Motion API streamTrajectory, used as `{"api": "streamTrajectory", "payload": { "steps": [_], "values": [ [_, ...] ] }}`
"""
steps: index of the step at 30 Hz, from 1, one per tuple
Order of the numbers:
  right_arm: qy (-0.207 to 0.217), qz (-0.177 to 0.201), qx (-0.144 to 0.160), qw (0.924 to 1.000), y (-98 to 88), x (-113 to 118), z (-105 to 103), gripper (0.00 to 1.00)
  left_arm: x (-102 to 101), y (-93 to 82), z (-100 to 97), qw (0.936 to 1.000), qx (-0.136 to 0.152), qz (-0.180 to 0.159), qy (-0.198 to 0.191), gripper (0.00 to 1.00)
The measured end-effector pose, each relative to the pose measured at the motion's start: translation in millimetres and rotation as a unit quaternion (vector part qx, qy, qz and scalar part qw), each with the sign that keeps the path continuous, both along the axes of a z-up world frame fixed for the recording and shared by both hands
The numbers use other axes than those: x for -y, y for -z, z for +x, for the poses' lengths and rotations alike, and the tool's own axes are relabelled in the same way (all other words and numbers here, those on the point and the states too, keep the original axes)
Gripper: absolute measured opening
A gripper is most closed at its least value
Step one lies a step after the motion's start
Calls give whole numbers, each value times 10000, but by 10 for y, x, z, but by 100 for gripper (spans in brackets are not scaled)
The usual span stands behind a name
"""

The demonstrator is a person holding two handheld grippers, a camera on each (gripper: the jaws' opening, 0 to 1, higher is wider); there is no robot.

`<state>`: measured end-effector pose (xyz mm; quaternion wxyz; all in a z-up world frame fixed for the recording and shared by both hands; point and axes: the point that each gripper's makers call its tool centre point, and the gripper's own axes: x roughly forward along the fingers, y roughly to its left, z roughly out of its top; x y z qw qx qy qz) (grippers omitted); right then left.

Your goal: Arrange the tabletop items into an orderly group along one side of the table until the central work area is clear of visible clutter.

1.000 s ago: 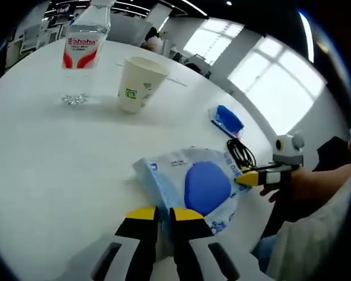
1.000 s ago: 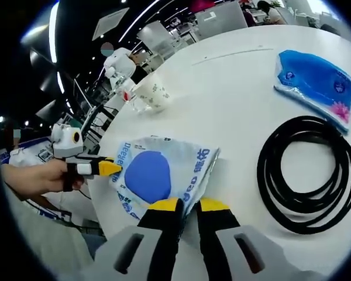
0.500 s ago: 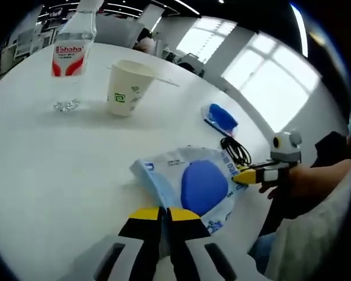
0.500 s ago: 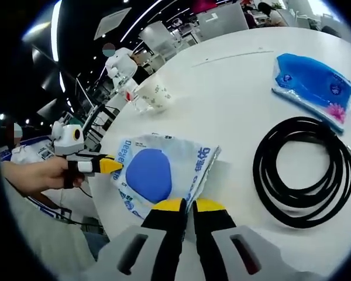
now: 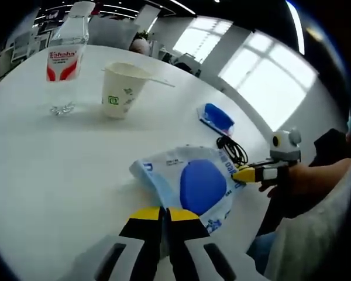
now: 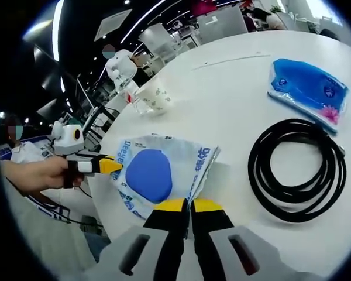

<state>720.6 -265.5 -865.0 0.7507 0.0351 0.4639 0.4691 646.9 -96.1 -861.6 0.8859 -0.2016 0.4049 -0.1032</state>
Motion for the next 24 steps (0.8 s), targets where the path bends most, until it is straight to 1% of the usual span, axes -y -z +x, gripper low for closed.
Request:
{"api": "streamTrajectory", "payload": {
  "steps": [5,10,13,15,16,19,22,24],
  "values": [
    [52,5,55,10000,-14,19,26,0,32,-17,29,10000,52,-9,18,0],
    [101,18,86,9999,-14,48,73,0,63,-100,105,9999,128,20,75,0],
    [112,32,104,9999,-54,47,96,0,72,-129,152,9998,159,41,100,0],
    [122,48,129,9998,-96,37,118,0,85,-185,177,9998,181,64,114,0],
    [122,53,141,9998,-116,32,127,0,80,-179,191,9997,185,68,120,0],
    [139,57,172,9997,-153,44,206,0,71,-186,257,9996,206,77,149,0],
    [154,50,190,9997,-158,44,230,0,74,-230,304,9995,237,116,195,0],
    [164,48,196,9997,-173,49,313,0,79,-239,337,9994,242,126,209,0]
  ]
}}
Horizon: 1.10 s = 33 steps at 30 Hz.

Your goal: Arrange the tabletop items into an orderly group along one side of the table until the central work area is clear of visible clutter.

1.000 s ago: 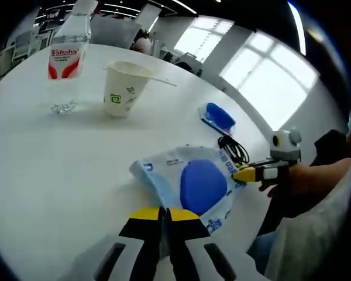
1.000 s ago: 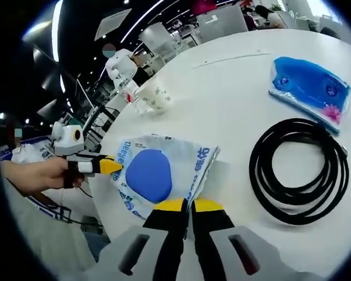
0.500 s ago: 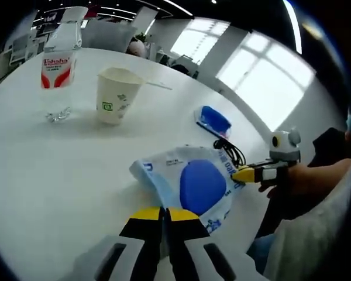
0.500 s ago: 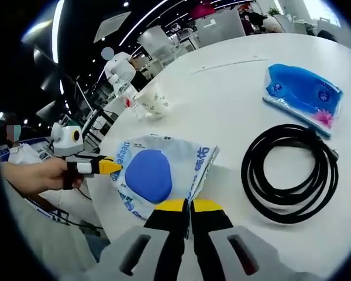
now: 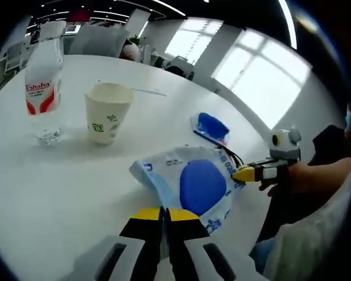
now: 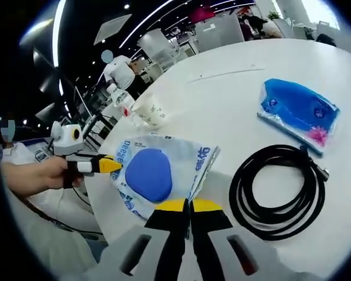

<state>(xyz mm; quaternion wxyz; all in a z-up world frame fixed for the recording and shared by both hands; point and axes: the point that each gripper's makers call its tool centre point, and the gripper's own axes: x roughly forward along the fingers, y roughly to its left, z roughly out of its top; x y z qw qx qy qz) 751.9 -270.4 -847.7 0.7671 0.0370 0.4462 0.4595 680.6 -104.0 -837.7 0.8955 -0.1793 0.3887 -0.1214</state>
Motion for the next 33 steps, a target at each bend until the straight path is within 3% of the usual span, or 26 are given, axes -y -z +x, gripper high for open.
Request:
{"api": "streamTrajectory", "payload": {
  "steps": [12,17,33],
  "values": [
    [57,-39,80,9999,-93,6,134,0,-13,-69,269,9997,70,122,188,0],
    [107,-57,108,9999,-94,32,304,0,26,-135,376,9994,101,170,269,0],
    [128,-139,172,9997,-119,52,565,0,9,-130,674,9990,139,256,324,0]
  ]
}}
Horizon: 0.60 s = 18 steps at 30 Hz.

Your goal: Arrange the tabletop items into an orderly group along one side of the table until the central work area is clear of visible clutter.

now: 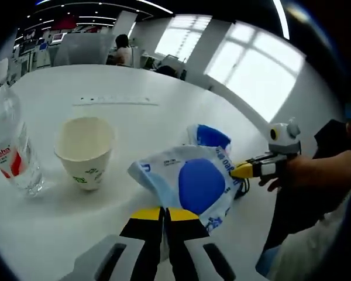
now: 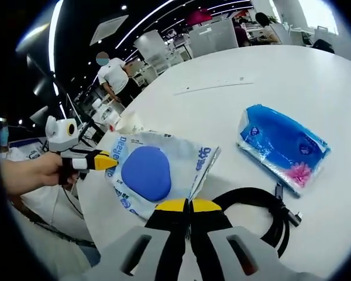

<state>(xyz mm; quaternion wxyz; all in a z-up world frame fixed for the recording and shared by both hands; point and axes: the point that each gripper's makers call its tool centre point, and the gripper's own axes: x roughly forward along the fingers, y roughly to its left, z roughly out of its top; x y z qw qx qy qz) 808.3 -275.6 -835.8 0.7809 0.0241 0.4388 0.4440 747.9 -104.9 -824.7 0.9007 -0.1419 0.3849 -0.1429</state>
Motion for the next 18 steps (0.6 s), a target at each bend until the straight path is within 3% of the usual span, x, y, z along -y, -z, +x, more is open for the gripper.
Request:
{"api": "streamTrajectory", "payload": {
  "steps": [18],
  "values": [
    [13,-93,-17,10000,25,-52,282,0,-19,53,292,9997,-28,241,75,0]
  ]
}}
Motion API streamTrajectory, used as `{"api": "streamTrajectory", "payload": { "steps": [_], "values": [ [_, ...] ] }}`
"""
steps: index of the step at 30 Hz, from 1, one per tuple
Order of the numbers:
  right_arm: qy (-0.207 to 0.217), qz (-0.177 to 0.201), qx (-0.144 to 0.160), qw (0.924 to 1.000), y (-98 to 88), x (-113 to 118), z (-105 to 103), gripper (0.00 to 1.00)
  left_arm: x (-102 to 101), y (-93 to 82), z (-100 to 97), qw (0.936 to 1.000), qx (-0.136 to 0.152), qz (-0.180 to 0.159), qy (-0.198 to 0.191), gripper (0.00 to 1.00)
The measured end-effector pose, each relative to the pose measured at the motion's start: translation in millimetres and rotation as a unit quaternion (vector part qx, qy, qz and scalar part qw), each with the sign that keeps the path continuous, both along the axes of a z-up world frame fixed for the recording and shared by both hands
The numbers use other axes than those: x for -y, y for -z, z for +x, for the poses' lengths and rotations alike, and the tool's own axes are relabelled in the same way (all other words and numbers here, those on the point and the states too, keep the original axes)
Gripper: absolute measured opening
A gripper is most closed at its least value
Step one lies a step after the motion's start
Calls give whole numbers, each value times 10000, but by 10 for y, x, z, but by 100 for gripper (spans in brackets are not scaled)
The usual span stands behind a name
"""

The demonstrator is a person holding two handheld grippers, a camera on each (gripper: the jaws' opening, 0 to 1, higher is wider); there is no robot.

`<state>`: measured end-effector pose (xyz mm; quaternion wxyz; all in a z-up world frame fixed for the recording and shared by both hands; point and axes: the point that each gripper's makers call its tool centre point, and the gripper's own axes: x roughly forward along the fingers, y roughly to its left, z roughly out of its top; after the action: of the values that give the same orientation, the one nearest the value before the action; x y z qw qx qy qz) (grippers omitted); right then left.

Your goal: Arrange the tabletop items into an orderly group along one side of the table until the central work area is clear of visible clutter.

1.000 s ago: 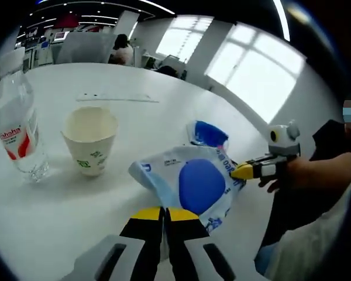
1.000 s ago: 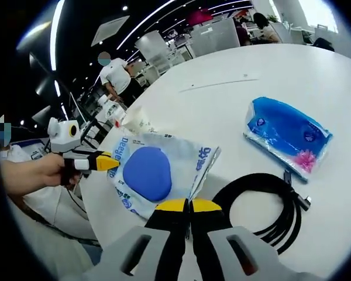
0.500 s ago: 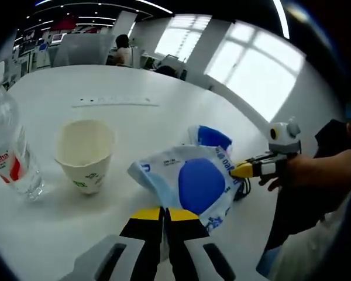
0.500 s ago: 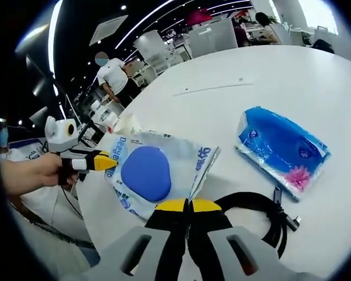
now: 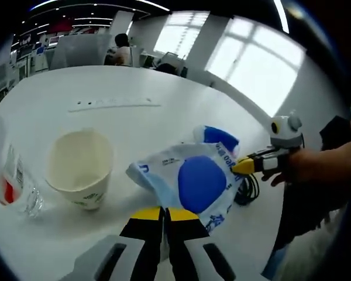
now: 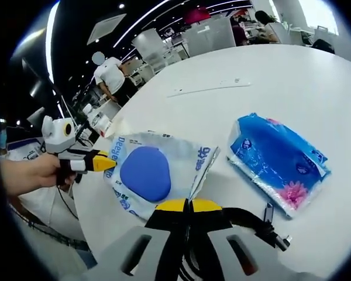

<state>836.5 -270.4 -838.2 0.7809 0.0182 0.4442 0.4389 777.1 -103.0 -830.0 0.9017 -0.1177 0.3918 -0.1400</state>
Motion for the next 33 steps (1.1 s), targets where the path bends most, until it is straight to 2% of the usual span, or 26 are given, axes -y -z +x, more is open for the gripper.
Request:
{"api": "streamTrajectory", "payload": {
  "steps": [3,14,21,33],
  "values": [
    [4,-15,-2,10000,30,-1,74,0,9,12,49,10000,5,27,-3,0],
    [-54,-96,-61,9999,117,-14,118,0,-62,123,142,9998,-65,166,-26,0],
    [-63,-138,-65,9999,158,-26,225,0,-119,144,257,9996,-65,271,-40,0],
    [-79,-212,-92,9997,188,-92,359,0,-99,130,332,9988,-98,479,-33,0]
  ]
}}
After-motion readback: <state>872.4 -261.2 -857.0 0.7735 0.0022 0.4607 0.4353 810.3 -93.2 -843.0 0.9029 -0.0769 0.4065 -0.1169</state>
